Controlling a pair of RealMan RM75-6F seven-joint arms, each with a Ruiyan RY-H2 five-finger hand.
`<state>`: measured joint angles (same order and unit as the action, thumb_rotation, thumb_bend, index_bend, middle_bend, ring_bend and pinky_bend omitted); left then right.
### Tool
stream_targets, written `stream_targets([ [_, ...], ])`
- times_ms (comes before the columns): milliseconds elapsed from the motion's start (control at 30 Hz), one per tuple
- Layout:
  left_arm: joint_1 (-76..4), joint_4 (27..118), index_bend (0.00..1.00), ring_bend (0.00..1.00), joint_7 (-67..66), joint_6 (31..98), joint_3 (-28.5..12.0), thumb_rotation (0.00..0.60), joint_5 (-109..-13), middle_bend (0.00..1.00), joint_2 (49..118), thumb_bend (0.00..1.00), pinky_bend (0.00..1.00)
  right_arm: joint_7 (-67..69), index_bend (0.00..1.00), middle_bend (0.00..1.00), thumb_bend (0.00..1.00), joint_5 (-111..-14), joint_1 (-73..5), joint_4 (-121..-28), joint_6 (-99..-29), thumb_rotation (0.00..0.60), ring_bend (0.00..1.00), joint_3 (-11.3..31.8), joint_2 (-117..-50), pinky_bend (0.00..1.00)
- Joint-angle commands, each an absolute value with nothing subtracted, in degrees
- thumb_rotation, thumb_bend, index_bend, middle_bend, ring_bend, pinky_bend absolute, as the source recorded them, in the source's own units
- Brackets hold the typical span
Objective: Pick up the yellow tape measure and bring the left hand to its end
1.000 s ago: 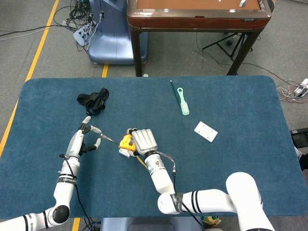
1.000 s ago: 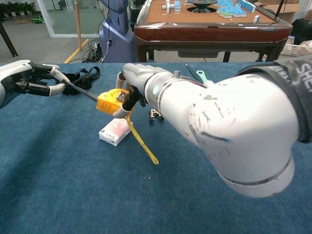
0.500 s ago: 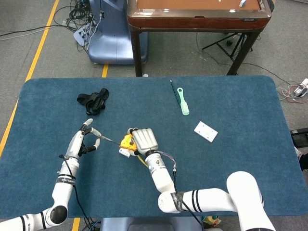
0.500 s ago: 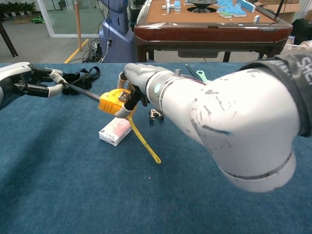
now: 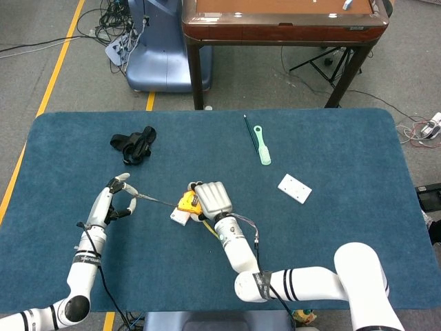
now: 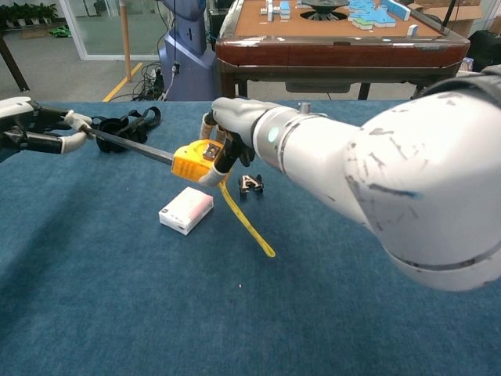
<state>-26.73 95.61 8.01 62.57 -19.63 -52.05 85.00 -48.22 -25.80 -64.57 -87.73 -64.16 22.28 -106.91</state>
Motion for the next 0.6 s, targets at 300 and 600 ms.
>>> stream_targets([
  [300,-25.4,96.2,0.61,0.00,8.1,61.9,-18.6,0.600,-52.1,0.14,81.6,0.53,0.00,-45.5,0.70,0.70,0.79,-29.0,-60.3,-93.6,-62.7,0.600,0.68,17.4,-99.3,0.40],
  [600,-24.0,98.1,0.60,0.00,7.9,61.6,-17.5,0.600,-51.7,0.14,78.4,0.53,0.00,-42.9,0.70,0.71,0.79,-33.2,-57.0,-98.2,-62.6,0.600,0.68,13.4,-93.8,0.40],
])
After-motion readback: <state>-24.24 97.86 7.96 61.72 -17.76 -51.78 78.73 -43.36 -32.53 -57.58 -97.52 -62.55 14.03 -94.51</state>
